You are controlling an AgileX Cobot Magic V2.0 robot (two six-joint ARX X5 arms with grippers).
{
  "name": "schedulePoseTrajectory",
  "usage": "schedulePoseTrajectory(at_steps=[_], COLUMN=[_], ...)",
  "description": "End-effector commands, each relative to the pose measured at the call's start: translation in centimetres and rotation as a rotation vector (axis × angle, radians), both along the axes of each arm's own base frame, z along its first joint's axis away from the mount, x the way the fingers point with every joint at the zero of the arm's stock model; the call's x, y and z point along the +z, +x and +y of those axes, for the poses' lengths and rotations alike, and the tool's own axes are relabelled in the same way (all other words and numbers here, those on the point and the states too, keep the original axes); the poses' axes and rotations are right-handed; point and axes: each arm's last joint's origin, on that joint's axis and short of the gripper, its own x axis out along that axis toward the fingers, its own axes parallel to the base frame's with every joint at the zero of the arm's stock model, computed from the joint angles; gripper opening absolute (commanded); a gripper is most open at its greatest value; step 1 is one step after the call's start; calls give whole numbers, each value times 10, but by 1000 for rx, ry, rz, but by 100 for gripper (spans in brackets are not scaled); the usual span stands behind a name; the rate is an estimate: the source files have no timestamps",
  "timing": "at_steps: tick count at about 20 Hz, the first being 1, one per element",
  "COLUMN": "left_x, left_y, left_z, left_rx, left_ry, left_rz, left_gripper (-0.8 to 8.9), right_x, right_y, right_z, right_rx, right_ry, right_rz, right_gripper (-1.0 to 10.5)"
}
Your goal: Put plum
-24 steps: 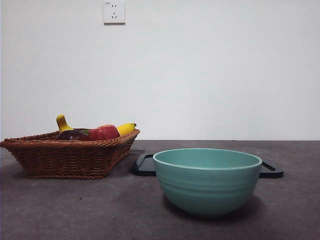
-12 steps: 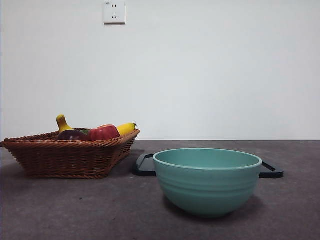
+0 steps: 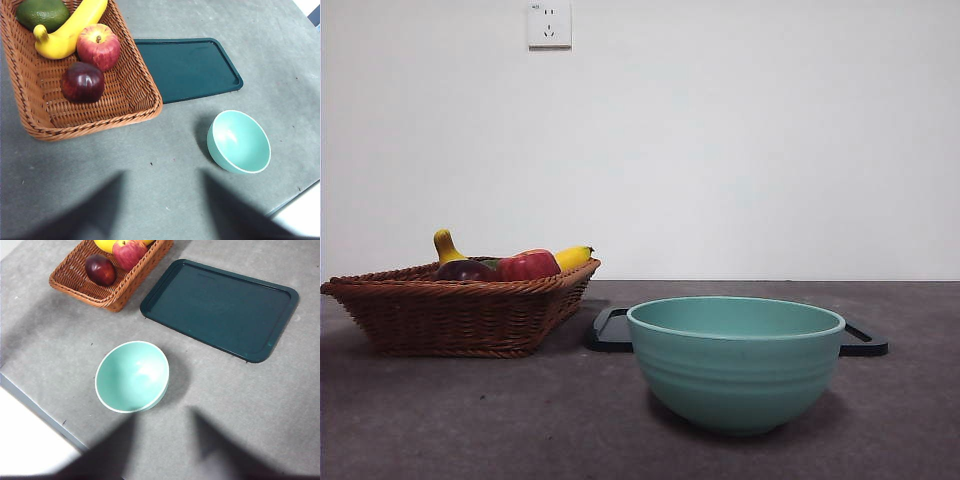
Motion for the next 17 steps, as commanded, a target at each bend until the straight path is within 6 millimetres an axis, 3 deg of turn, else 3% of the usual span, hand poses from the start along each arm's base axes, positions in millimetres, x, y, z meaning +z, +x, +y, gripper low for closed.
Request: schedulePoseTrajectory(at_steps=[1,9,17], left_x=[6,9,12], left_y=[0,11,80], left_z=[0,0,-17], left_rx=[-6,14,22], left_ry=[3,-17,55], left_rz=[-28,-44,11], left_gripper=[453,465,463], right_x=[6,6,6], right_y=[0,0,0], right_z=[0,0,0], right_rx=[9,9,9], right_ry=[3,3,4], right_rz=[-23,-23,-25], right_gripper=[420,424,424])
